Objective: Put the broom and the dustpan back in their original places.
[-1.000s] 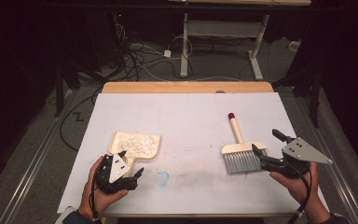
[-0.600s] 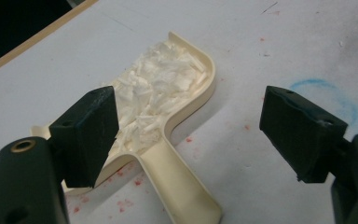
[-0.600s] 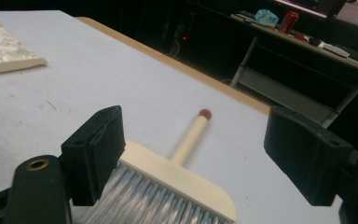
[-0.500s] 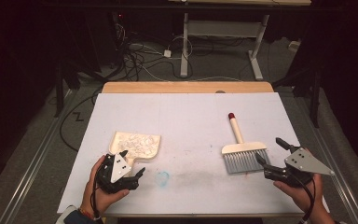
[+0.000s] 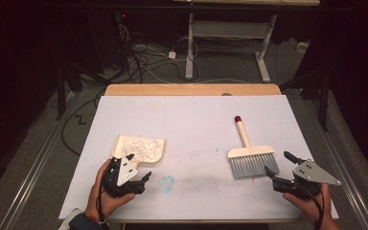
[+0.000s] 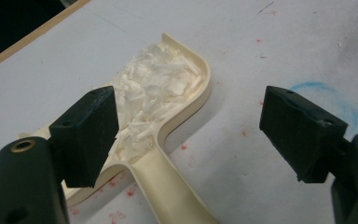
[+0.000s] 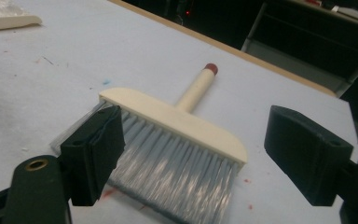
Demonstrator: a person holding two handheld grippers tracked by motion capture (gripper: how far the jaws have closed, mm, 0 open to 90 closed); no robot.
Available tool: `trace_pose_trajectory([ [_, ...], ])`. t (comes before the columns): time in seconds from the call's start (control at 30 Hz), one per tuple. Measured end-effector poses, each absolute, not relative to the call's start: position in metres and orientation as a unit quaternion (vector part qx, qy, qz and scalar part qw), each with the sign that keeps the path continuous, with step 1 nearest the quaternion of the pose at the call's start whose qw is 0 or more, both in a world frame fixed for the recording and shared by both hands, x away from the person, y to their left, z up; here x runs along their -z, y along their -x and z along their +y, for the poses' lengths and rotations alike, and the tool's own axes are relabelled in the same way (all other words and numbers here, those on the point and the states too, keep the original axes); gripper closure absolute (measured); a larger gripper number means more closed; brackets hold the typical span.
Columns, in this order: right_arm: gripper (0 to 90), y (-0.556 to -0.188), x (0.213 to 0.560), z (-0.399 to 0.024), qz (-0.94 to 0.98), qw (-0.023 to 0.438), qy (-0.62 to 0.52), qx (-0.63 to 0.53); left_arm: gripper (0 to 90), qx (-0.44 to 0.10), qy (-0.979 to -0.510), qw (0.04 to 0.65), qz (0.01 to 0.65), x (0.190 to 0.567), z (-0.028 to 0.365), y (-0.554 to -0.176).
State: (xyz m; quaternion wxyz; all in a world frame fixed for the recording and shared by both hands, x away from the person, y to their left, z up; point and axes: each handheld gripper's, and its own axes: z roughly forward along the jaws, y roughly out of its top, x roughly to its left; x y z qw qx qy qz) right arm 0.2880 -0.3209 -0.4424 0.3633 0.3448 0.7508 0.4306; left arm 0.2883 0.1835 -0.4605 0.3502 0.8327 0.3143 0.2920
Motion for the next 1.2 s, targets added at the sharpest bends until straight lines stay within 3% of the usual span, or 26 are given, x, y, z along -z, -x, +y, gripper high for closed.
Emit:
trace_pose_trajectory([
  [1.2, 21.5, -0.2815, 0.4376, -0.3147, 0.754, 0.375, -0.329, -0.428, 18.2, -0.294, -0.839, 0.345, 0.300, 0.4622, 0.1776, -0.2885],
])
